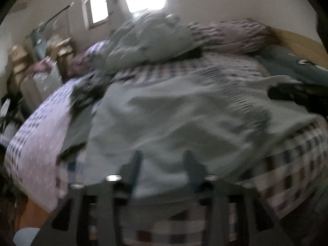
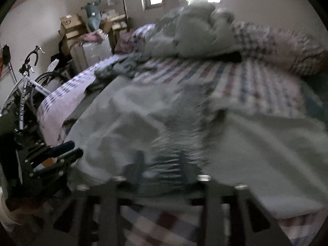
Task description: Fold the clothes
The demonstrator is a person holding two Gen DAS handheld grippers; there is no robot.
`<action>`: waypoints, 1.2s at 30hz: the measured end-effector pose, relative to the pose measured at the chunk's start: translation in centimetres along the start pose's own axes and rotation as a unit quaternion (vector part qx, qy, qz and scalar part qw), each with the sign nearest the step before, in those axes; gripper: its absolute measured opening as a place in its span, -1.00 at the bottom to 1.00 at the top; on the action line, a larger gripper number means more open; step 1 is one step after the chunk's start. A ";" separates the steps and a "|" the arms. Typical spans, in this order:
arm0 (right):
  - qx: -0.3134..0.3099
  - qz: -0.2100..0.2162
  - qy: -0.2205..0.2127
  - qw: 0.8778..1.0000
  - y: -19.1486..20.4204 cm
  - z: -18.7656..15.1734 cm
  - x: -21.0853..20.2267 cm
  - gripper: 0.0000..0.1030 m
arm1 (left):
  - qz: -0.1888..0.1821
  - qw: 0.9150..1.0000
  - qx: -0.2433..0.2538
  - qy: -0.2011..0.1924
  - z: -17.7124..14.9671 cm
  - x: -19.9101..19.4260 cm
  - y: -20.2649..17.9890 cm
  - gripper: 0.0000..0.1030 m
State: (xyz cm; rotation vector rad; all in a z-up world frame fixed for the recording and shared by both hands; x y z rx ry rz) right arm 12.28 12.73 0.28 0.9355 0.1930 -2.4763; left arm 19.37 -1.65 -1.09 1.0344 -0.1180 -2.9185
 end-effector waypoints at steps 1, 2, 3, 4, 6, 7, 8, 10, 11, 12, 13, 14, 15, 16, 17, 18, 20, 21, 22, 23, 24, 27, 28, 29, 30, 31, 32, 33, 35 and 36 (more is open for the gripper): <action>0.002 -0.009 -0.010 1.000 -0.8 0.2 -0.9 -0.18 | -0.012 1.000 0.008 -0.010 0.5 -0.4 -1.4 0.29; 0.007 -0.025 -0.023 0.999 -1.7 0.4 -1.9 -0.18 | -0.029 0.999 0.017 -0.018 1.0 -0.8 -3.1 0.29; 0.017 -0.040 -0.036 0.998 -2.9 0.5 -2.9 -0.18 | -0.040 0.999 0.027 -0.023 1.5 -0.9 -4.7 0.29; 0.032 -0.055 -0.049 0.997 -4.2 0.5 -4.0 -0.18 | -0.051 0.998 0.038 -0.027 1.9 -1.1 -6.2 0.30; 0.074 -0.092 -0.071 0.991 -7.4 0.1 -6.1 -0.13 | -0.072 0.995 0.059 -0.035 2.7 -1.2 -9.1 0.32; 0.096 -0.111 -0.080 0.986 -9.1 -0.1 -7.1 0.08 | -0.083 0.993 0.071 -0.038 3.1 -1.1 -10.7 0.32; 0.122 -0.128 -0.090 0.980 -10.8 -0.4 -8.2 0.31 | -0.095 0.991 0.083 -0.041 3.5 -1.1 -12.5 0.32; 0.182 -0.157 -0.111 0.964 -14.6 -1.3 -10.5 0.40 | -0.114 0.987 0.100 -0.048 4.1 -1.1 -15.5 0.32; 0.212 -0.168 -0.119 0.955 -16.4 -2.0 -11.7 0.40 | -0.123 0.985 0.109 -0.053 4.4 -1.1 -17.1 0.32; 0.238 -0.180 -0.123 0.946 -18.1 -2.7 -12.8 0.40 | -0.131 0.982 0.119 -0.058 4.6 -1.2 -18.8 0.33; 0.260 -0.190 -0.126 0.938 -19.5 -3.5 -13.6 0.40 | -0.139 0.980 0.130 -0.064 4.8 -1.1 -20.4 0.33; 0.278 -0.199 -0.127 0.931 -20.7 -4.3 -14.2 0.40 | -0.146 0.977 0.142 -0.070 5.1 -1.1 -22.0 0.33; 0.295 -0.208 -0.128 0.924 -21.9 -5.2 -14.8 0.40 | -0.153 0.974 0.152 -0.074 5.1 -1.1 -23.4 0.33; 0.313 -0.216 -0.128 0.916 -23.0 -6.0 -15.5 0.40 | -0.159 0.970 0.165 -0.077 5.1 -0.9 -24.8 0.33; 0.330 -0.225 -0.129 0.908 -24.2 -6.9 -16.1 0.40 | -0.165 0.967 0.178 -0.080 5.1 -0.8 -26.3 0.33; 0.347 -0.233 -0.130 0.899 -25.4 -7.7 -16.7 0.40 | -0.171 0.963 0.190 -0.082 5.1 -0.6 -27.6 0.33; 0.382 -0.250 -0.131 0.880 -27.7 -9.4 -17.9 0.40 | -0.176 0.955 0.222 -0.087 4.9 0.0 -30.9 0.33; 0.398 -0.258 -0.131 0.870 -28.8 -10.3 -18.5 0.40 | -0.176 0.952 0.233 -0.089 4.8 0.2 -32.1 0.33; 0.409 -0.262 -0.132 0.864 -29.6 -11.0 -19.0 0.40 | -0.175 0.949 0.245 -0.092 4.7 0.4 -33.2 0.33; 0.414 -0.263 -0.133 0.861 -30.0 -11.3 -19.3 0.40 | -0.173 0.946 0.258 -0.097 4.7 0.7 -34.5 0.33; 0.416 -0.264 -0.134 0.860 -30.3 -11.6 -19.5 0.40 | -0.170 0.942 0.270 -0.103 4.6 1.0 -35.8 0.33; 0.422 -0.265 -0.137 0.856 -30.7 -12.2 -19.9 0.40 | -0.166 0.931 0.305 -0.108 4.3 1.7 -39.2 0.33; 0.424 -0.265 -0.138 0.855 -30.8 -12.4 -20.0 0.40 | -0.165 0.927 0.318 -0.107 4.2 2.1 -40.2 0.33; 0.426 -0.265 -0.139 0.854 -30.9 -12.6 -20.1 0.40 | -0.161 0.923 0.333 -0.104 4.0 2.6 -41.3 0.33; 0.429 -0.265 -0.139 0.852 -31.0 -12.8 -20.2 0.40 | -0.155 0.920 0.344 -0.102 3.9 3.0 -42.2 0.33; 0.432 -0.265 -0.140 0.851 -31.1 -13.1 -20.4 0.40 | -0.146 0.918 0.356 -0.099 3.8 3.7 -43.0 0.33; 0.436 -0.264 -0.142 0.848 -31.3 -13.4 -20.5 0.40 | -0.138 0.915 0.366 -0.095 3.8 4.3 -43.7 0.33; 0.441 -0.263 -0.143 0.846 -31.5 -13.7 -20.7 0.40 | -0.132 0.915 0.371 -0.088 3.8 4.9 -44.3 0.32; 0.449 -0.262 -0.145 0.842 -31.9 -14.2 -21.0 0.40 | -0.121 0.916 0.376 -0.074 4.2 6.3 -45.1 0.32; 0.452 -0.261 -0.146 0.840 -32.1 -14.4 -21.2 0.40 | -0.120 0.916 0.375 -0.071 4.4 6.7 -45.3 0.33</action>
Point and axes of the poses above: each gripper's, at about its wrist camera, not at the fingertips, and x roughly the way its jaws point, y to its left, z to its top, the point moved 3 cm from there along x, roughly the way its jaws point, and after that the axes turned 2 degrees about -z, right-handed, at the moved point
